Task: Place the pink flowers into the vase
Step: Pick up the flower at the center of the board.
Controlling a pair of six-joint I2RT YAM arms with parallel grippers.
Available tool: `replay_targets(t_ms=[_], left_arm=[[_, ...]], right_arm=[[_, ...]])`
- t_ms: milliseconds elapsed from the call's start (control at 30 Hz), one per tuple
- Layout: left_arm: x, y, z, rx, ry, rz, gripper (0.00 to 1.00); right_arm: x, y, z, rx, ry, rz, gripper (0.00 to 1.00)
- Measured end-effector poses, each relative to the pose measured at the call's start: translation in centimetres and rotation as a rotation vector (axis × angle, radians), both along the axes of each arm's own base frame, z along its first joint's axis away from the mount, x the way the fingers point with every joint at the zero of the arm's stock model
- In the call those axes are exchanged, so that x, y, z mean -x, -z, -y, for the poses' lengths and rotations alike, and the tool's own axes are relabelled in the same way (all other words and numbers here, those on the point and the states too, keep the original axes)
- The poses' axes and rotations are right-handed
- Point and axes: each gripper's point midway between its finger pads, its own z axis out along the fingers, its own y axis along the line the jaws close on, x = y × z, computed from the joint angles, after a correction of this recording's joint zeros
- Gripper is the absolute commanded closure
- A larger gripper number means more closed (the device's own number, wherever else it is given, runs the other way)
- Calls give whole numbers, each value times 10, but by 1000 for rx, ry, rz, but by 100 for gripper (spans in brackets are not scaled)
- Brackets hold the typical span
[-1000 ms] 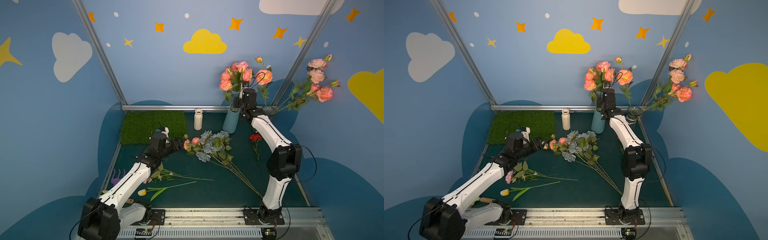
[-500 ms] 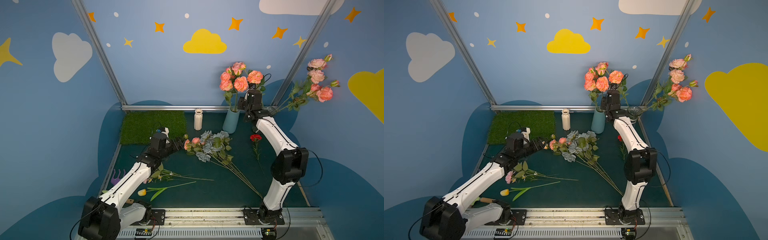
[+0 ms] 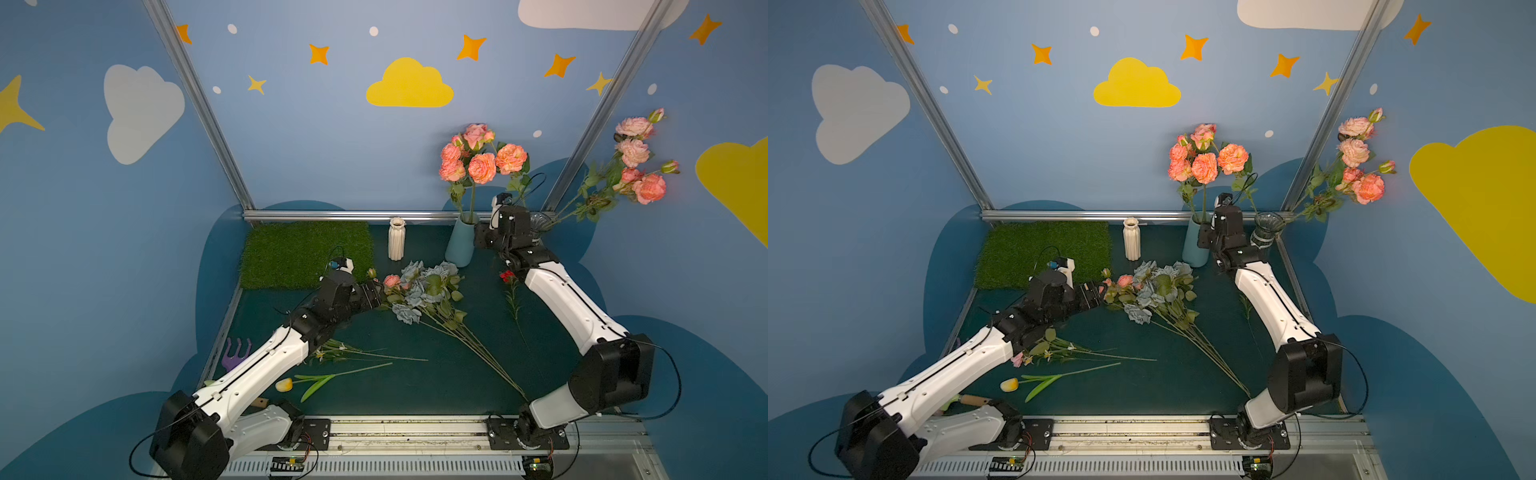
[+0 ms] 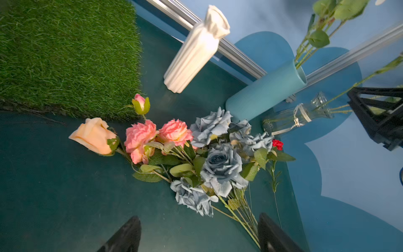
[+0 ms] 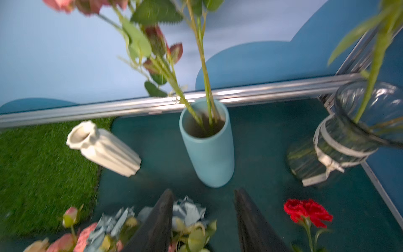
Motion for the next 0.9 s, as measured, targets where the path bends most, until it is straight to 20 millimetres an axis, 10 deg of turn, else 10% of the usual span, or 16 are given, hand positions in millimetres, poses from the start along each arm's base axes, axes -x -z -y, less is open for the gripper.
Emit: replay_targets(t_ms=[300, 900], left_arm=[[31, -8, 25, -91, 23, 8, 17], [32, -12, -31, -157, -144, -52, 16]], right_arm=[[79, 36, -12, -35, -69, -117, 52], [167, 137, 2, -5, -94, -403, 52]])
